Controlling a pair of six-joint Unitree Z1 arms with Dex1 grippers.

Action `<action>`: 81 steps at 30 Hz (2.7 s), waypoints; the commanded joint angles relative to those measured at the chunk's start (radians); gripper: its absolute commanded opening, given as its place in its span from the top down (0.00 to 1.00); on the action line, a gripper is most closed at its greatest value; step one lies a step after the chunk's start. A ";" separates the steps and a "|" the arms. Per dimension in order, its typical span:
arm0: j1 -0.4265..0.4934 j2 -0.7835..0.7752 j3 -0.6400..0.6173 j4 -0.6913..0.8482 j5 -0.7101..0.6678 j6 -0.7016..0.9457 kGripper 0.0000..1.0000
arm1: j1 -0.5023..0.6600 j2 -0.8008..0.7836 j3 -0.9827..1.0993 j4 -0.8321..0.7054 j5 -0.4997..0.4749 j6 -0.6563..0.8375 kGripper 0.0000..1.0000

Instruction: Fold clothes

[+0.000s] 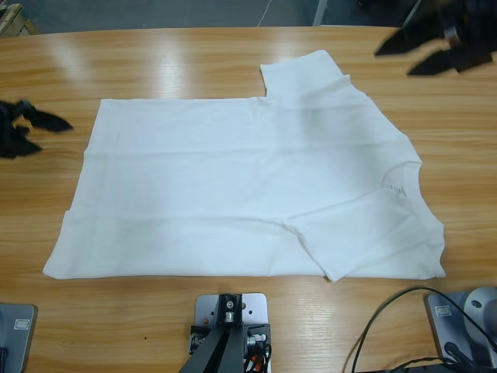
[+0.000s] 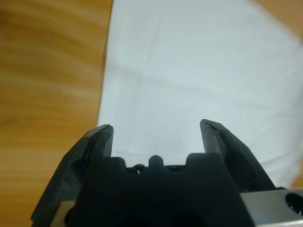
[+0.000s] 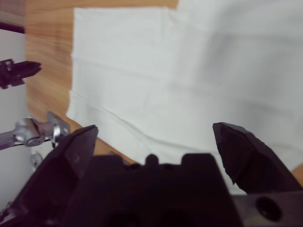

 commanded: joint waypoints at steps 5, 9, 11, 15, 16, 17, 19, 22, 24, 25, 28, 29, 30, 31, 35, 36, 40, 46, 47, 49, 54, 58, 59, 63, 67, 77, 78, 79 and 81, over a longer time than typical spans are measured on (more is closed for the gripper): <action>0.338 0.176 -0.003 -0.274 -0.376 0.122 0.30 | -0.060 0.321 -0.248 0.038 0.145 -0.050 0.00; 0.374 0.246 -0.054 -0.250 -0.384 0.181 0.30 | -0.063 0.360 -0.240 0.046 0.140 -0.077 0.00; 0.383 0.284 -0.081 -0.233 -0.390 0.202 0.30 | -0.079 0.372 -0.227 0.046 0.128 -0.084 0.00; 0.390 0.372 -0.163 -0.163 -0.390 0.269 0.30 | -0.118 0.391 -0.225 0.044 0.123 -0.093 0.00; 0.390 0.396 -0.187 -0.142 -0.390 0.286 0.30 | -0.127 0.396 -0.225 0.044 0.123 -0.096 0.00; 0.390 0.422 -0.214 -0.116 -0.390 0.300 0.30 | -0.131 0.400 -0.225 0.044 0.121 -0.097 0.00; 0.390 0.462 -0.252 -0.086 -0.390 0.321 0.30 | -0.134 0.411 -0.222 0.044 0.118 -0.100 0.00; 0.391 0.508 -0.296 -0.064 -0.396 0.335 0.30 | -0.134 0.429 -0.215 0.041 0.116 -0.107 0.00; 0.395 0.535 -0.323 -0.054 -0.410 0.341 0.30 | -0.134 0.437 -0.211 0.040 0.116 -0.111 0.00; 0.396 0.552 -0.338 -0.046 -0.419 0.348 0.30 | -0.134 0.440 -0.209 0.039 0.116 -0.112 0.00; 0.396 0.603 -0.379 -0.017 -0.440 0.361 0.30 | -0.134 0.449 -0.194 0.033 0.116 -0.116 0.00; 0.396 0.614 -0.386 -0.017 -0.440 0.362 0.30 | -0.134 0.450 -0.187 0.027 0.116 -0.116 0.00; 0.398 0.628 -0.396 -0.015 -0.442 0.363 0.30 | -0.134 0.450 -0.181 0.023 0.116 -0.116 0.00; 0.400 0.639 -0.403 -0.012 -0.447 0.363 0.30 | -0.134 0.449 -0.175 0.020 0.116 -0.116 0.00; 0.415 0.681 -0.447 0.020 -0.453 0.367 0.30 | -0.134 0.448 -0.167 0.014 0.116 -0.116 0.00; 0.420 0.691 -0.457 0.032 -0.452 0.369 0.30 | -0.134 0.448 -0.166 0.013 0.117 -0.116 0.00; 0.430 0.739 -0.521 0.099 -0.443 0.380 0.30 | -0.134 0.450 -0.161 0.009 0.117 -0.116 0.00; 0.428 0.807 -0.636 0.193 -0.428 0.397 0.30 | -0.134 0.451 -0.154 0.000 0.120 -0.116 0.00; 0.423 0.818 -0.653 0.201 -0.428 0.398 0.29 | -0.134 0.453 -0.152 -0.003 0.120 -0.116 0.00; 0.413 0.838 -0.684 0.222 -0.429 0.398 0.29 | -0.134 0.459 -0.147 -0.010 0.121 -0.116 0.00; 0.387 0.869 -0.724 0.255 -0.429 0.401 0.13 | -0.134 0.468 -0.145 -0.018 0.125 -0.116 0.00; 0.373 0.872 -0.723 0.260 -0.423 0.406 0.13 | -0.134 0.475 -0.143 -0.022 0.125 -0.116 0.00; 0.371 0.872 -0.723 0.262 -0.422 0.404 0.13 | -0.134 0.477 -0.142 -0.024 0.125 -0.116 0.00; 0.357 0.873 -0.723 0.276 -0.422 0.401 0.13 | -0.134 0.476 -0.142 -0.026 0.128 -0.116 0.00; 0.332 0.875 -0.726 0.278 -0.422 0.395 0.13 | -0.134 0.476 -0.142 -0.026 0.129 -0.116 0.00; 0.306 0.877 -0.726 0.283 -0.416 0.375 0.14 | -0.134 0.468 -0.136 -0.029 0.135 -0.116 0.00; 0.308 0.877 -0.726 0.293 -0.406 0.375 0.14 | -0.134 0.468 -0.136 -0.029 0.137 -0.116 0.00; 0.313 0.878 -0.725 0.305 -0.399 0.376 0.14 | -0.134 0.467 -0.136 -0.029 0.137 -0.116 0.00; 0.325 0.878 -0.725 0.320 -0.385 0.379 0.14 | -0.134 0.467 -0.135 -0.029 0.137 -0.116 0.00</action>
